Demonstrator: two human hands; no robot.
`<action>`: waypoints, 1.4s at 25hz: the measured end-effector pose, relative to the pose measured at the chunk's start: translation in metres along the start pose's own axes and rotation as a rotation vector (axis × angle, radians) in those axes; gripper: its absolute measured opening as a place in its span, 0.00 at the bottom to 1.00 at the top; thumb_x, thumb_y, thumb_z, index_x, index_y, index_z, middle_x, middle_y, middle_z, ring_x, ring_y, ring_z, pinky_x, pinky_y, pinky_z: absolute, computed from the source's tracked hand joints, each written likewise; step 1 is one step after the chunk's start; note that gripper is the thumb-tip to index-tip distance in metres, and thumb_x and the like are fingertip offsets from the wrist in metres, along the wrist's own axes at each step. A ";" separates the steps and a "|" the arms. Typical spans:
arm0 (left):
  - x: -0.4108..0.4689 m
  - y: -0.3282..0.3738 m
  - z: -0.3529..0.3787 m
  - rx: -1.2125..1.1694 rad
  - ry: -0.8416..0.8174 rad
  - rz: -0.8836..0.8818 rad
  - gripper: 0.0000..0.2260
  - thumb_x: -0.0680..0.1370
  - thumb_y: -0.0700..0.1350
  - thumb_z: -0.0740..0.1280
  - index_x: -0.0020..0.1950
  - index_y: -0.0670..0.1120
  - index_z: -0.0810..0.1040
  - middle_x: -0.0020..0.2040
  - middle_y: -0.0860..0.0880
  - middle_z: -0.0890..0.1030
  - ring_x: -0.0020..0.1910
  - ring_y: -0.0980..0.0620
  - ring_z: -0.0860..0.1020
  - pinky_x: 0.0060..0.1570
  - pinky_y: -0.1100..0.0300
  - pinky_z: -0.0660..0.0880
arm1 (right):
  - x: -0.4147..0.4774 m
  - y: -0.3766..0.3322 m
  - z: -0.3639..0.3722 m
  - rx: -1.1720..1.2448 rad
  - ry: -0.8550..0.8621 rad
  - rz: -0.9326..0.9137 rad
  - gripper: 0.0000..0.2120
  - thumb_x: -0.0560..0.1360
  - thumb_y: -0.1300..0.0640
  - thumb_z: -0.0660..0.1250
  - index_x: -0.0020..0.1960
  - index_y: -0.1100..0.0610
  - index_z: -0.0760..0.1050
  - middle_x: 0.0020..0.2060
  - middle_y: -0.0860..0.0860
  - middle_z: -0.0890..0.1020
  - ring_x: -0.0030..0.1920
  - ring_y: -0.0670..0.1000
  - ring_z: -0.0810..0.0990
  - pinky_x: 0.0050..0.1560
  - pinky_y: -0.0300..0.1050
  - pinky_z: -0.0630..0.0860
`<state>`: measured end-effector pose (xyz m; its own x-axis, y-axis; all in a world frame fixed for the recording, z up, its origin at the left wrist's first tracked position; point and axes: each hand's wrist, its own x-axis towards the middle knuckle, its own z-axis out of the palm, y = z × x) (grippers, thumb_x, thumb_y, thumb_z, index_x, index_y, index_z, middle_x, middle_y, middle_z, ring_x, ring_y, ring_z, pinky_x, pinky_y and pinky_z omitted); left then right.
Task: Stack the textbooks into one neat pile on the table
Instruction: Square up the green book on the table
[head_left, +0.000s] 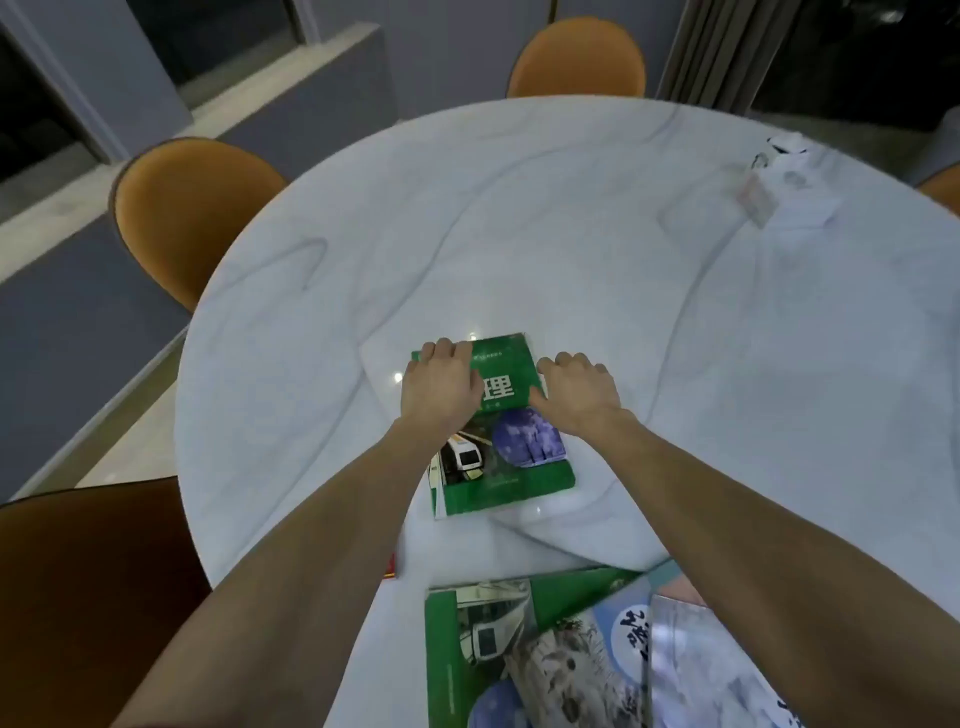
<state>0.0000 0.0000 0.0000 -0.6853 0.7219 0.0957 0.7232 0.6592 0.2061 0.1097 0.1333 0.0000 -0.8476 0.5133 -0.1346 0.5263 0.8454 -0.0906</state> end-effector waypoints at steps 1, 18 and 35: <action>-0.003 -0.002 0.003 -0.007 -0.026 -0.030 0.17 0.78 0.46 0.58 0.65 0.42 0.71 0.60 0.42 0.77 0.59 0.42 0.73 0.53 0.48 0.72 | -0.002 -0.002 0.004 -0.009 -0.030 0.007 0.19 0.76 0.50 0.57 0.63 0.59 0.70 0.57 0.58 0.77 0.57 0.59 0.74 0.54 0.53 0.71; -0.030 -0.019 0.064 -0.482 -0.145 -0.735 0.19 0.76 0.47 0.65 0.63 0.40 0.66 0.61 0.38 0.71 0.61 0.39 0.69 0.54 0.45 0.72 | 0.011 -0.007 0.069 0.483 -0.172 0.451 0.27 0.69 0.48 0.73 0.59 0.65 0.72 0.58 0.63 0.75 0.58 0.62 0.75 0.56 0.54 0.75; -0.035 -0.029 0.067 -1.259 -0.001 -0.835 0.11 0.81 0.42 0.59 0.63 0.49 0.68 0.48 0.41 0.81 0.44 0.44 0.82 0.43 0.50 0.81 | 0.014 -0.001 0.073 0.863 -0.107 0.662 0.18 0.72 0.59 0.69 0.59 0.64 0.70 0.56 0.61 0.78 0.56 0.60 0.77 0.53 0.49 0.75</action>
<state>0.0088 -0.0309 -0.0743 -0.8497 0.2427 -0.4680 -0.4067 0.2633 0.8748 0.1024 0.1291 -0.0739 -0.3910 0.7773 -0.4929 0.7810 -0.0032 -0.6245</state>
